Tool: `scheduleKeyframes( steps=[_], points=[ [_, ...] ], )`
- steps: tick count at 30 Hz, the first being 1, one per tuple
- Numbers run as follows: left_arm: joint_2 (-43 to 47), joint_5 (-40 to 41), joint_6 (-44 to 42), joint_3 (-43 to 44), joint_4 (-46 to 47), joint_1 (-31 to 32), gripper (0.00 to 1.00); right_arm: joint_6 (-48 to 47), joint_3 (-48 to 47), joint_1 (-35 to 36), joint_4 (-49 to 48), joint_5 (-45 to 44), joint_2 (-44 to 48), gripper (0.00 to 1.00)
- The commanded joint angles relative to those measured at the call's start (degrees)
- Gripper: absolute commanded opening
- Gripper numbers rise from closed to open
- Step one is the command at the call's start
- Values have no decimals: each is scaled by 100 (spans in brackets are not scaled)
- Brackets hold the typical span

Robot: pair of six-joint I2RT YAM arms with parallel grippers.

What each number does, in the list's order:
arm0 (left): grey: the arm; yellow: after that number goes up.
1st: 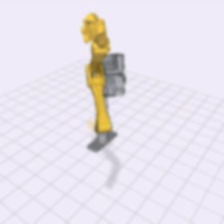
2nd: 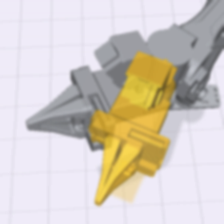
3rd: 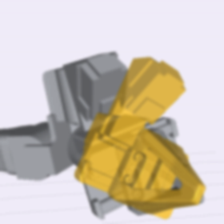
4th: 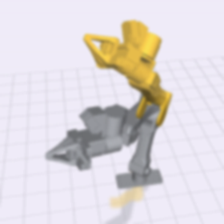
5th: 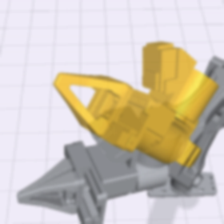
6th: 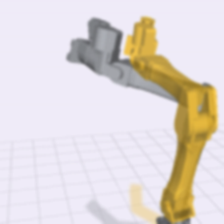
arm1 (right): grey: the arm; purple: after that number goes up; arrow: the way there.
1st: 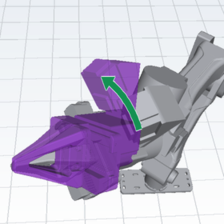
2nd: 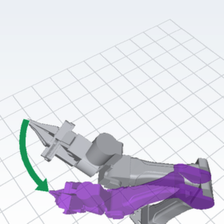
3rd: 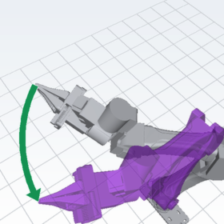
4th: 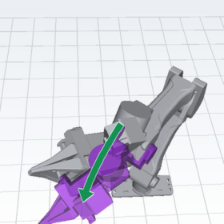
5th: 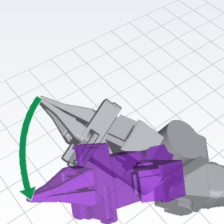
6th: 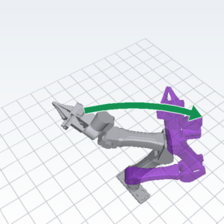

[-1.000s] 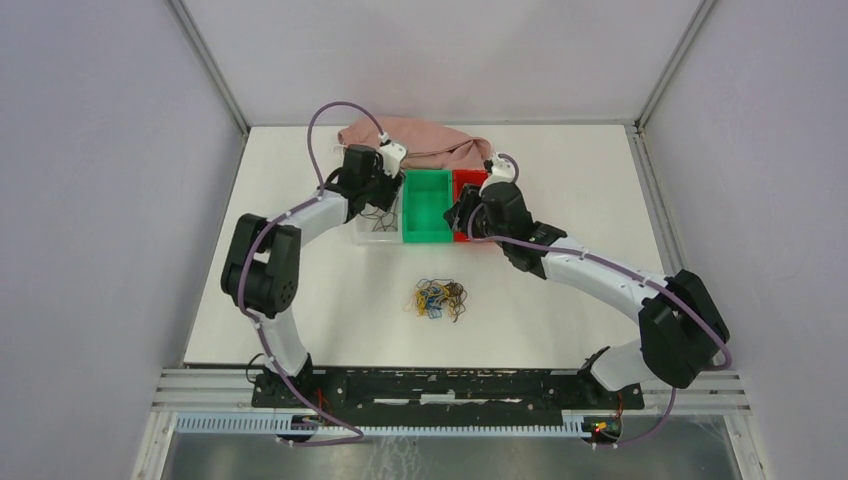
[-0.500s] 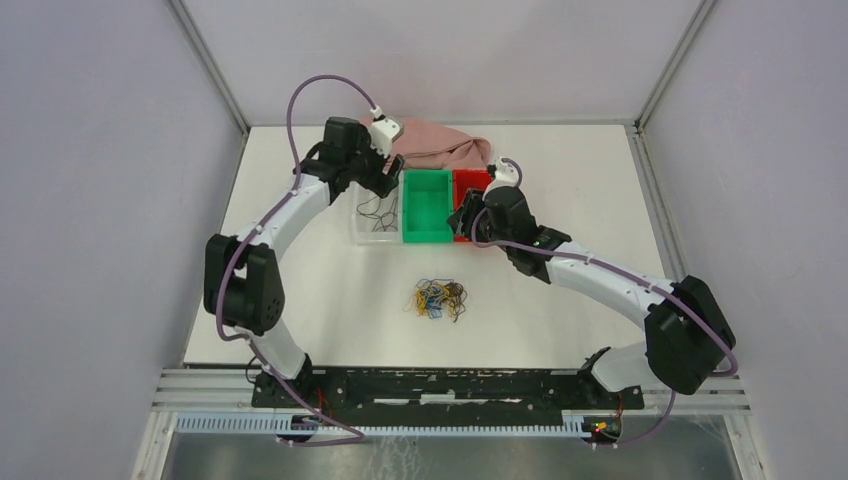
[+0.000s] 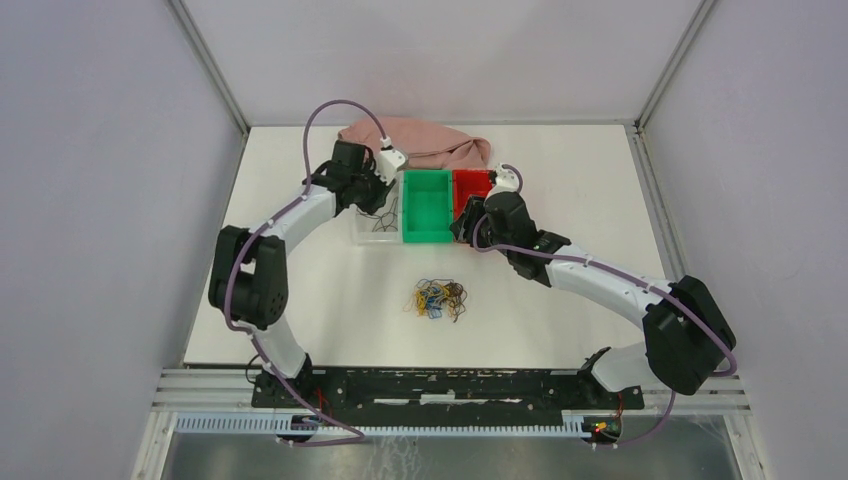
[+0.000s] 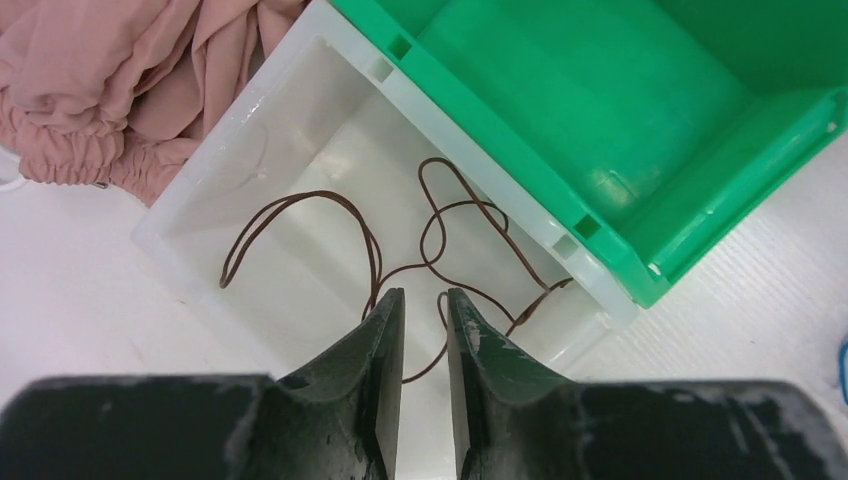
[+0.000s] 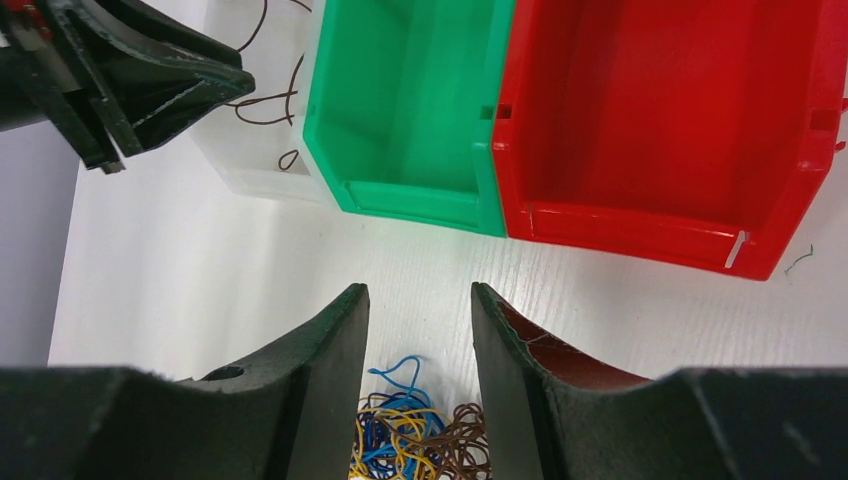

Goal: Untangle the cables
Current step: Place the cable in the bin.

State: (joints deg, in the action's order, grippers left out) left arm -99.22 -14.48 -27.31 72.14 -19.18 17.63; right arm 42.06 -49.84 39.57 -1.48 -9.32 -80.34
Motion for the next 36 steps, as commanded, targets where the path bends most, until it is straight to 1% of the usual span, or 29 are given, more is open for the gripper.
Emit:
scheduleKeyframes(
  steps=[1,4,9,13,19,21,22,23,26,27,29,31,32,36],
  points=[
    [-242,191,-258,-9,573,-15,27,-18,-33,-28,-134,-42,104,48],
    [-437,337,-227,-24,827,-12,21,-19,-25,-28,-126,-52,88,47],
    [-731,351,-184,-19,1022,-10,13,-61,-31,-33,-97,-90,73,46],
    [-877,191,-206,29,881,-18,8,-77,-67,-35,-52,-88,46,45],
    [-826,-352,-94,223,454,-56,8,-67,-129,-36,-31,-49,73,45],
    [-719,-595,-90,413,85,-58,14,-81,-129,-36,1,-40,139,45],
    [-627,-779,-102,503,-113,-58,18,-95,-115,-37,33,-51,169,45],
    [-530,-961,-143,616,-346,-58,25,-102,-101,-37,71,-66,198,45],
    [-265,-1457,-396,991,-1178,-50,52,-87,31,-33,133,-2,329,46],
    [-172,-1565,-482,1093,-1457,-49,60,-91,96,-37,170,56,379,46],
    [17,-1773,-690,1221,-1993,-29,69,-54,296,-37,185,190,512,48],
    [228,-1941,-889,1168,-2427,48,74,26,547,-35,166,261,671,48],
    [354,-1974,-935,1050,-2546,158,75,61,684,-33,139,276,757,48],
    [856,-1828,-862,292,-2511,953,76,143,1049,-37,171,208,1084,49]
  ],
)
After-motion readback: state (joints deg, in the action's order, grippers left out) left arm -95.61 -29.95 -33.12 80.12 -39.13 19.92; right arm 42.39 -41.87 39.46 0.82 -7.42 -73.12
